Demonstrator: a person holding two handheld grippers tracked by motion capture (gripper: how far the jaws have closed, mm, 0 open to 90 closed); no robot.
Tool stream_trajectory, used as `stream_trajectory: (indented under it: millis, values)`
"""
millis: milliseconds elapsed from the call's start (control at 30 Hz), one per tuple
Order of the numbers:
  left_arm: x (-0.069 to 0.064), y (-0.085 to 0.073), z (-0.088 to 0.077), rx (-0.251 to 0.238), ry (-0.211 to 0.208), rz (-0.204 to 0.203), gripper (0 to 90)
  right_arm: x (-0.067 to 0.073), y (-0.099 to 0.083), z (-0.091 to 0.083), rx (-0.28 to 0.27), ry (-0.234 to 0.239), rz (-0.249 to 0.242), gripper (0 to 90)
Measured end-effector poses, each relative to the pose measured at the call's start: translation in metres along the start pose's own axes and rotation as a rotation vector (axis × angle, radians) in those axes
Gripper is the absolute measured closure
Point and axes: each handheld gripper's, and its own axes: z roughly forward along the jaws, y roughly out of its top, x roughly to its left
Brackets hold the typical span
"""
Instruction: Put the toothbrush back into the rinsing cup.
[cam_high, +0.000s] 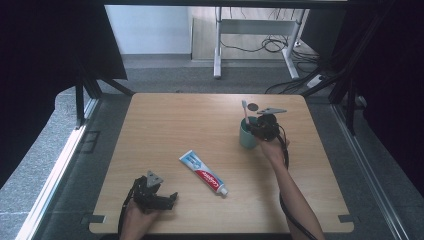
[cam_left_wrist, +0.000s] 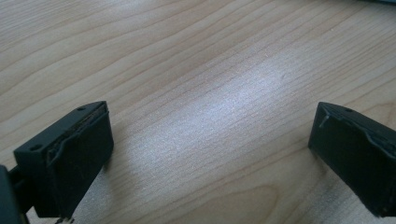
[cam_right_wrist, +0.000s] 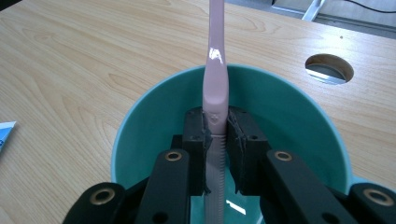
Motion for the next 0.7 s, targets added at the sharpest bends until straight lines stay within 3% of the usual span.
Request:
stream_trajectory:
  millis: [467,700]
  values:
    - [0.0,0.0,0.0,0.0,0.0,0.0,0.0,0.001,0.0,-0.001,-0.014,-0.005,-0.02,63.4]
    - [0.0,0.0,0.0,0.0,0.0,0.0,0.0,0.0,0.001,-0.009,-0.036,0.0,-0.048,48.6]
